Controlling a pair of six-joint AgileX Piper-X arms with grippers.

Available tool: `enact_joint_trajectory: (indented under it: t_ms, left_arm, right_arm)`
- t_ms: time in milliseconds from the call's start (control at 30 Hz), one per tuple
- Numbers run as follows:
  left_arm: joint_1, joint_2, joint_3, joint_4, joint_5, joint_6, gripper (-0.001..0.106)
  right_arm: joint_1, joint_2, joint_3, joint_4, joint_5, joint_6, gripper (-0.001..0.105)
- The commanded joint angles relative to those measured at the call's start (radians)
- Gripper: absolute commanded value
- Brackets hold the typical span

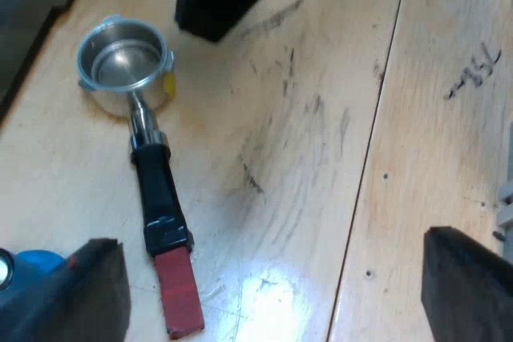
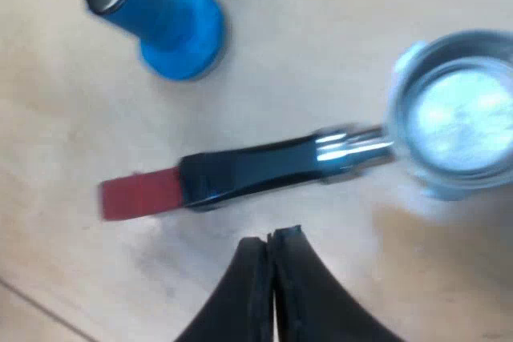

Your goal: Put the handle in the coffee machine

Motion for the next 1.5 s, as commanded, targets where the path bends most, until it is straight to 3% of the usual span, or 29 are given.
enact_joint_trajectory:
  t_ms: [33, 67, 167, 233, 333, 367, 400, 500, 600, 733, 867, 1167, 1500]
  left_arm:
    - [0.001, -0.068, -0.006, 0.021, 0.032, -0.032, 0.077]
    - [0.001, -0.109, -0.009, 0.042, 0.039, -0.039, 0.077]
    - [0.001, -0.183, -0.01, 0.063, 0.039, -0.052, 0.077]
    - [0.001, -0.228, -0.01, 0.072, 0.039, -0.052, 0.077]
    - [0.001, -0.305, -0.01, 0.089, 0.017, -0.079, 0.077]
    - [0.001, -0.315, -0.01, 0.092, 0.006, -0.091, 0.077]
    - [0.001, -0.331, -0.01, 0.094, -0.007, -0.117, 0.077]
    - [0.001, -0.356, -0.011, 0.095, -0.04, -0.201, 0.077]
    - [0.001, -0.357, -0.011, 0.092, -0.087, -0.265, 0.077]
    - [0.001, -0.357, -0.011, 0.061, -0.113, -0.277, 0.077]
    - [0.001, -0.357, -0.011, 0.022, -0.184, -0.284, 0.077]
    - [0.001, -0.357, 0.04, 0.008, -0.183, -0.284, 0.077]
    - [0.001, -0.354, 0.056, -0.051, -0.183, -0.284, 0.077]
  right_arm:
    - [0.003, -0.069, -0.026, 0.064, 0.073, -0.035, 0.0]
    - [0.003, -0.109, -0.045, 0.124, 0.112, -0.066, 0.0]
    - [0.003, -0.143, -0.067, 0.178, 0.136, -0.073, 0.004]
    - [0.003, -0.158, -0.072, 0.197, 0.146, -0.081, 0.015]
    - [0.003, -0.174, -0.072, 0.205, 0.146, -0.111, 0.048]
    - [0.003, -0.174, -0.072, 0.207, 0.146, -0.111, 0.052]
    - [0.003, -0.174, -0.072, 0.208, 0.146, -0.116, 0.062]
    - [0.003, -0.174, -0.072, 0.207, 0.146, -0.14, 0.075]
    - [0.003, -0.174, -0.072, 0.207, 0.146, -0.14, 0.076]
    - [0.001, -0.172, -0.072, 0.207, 0.158, -0.147, 0.076]
    - [0.001, -0.158, -0.072, 0.207, 0.16, -0.163, 0.076]
    - [0.0, -0.065, -0.072, 0.205, 0.135, -0.171, 0.076]
    - [-0.034, 0.027, -0.144, 0.208, 0.106, -0.185, 0.076]
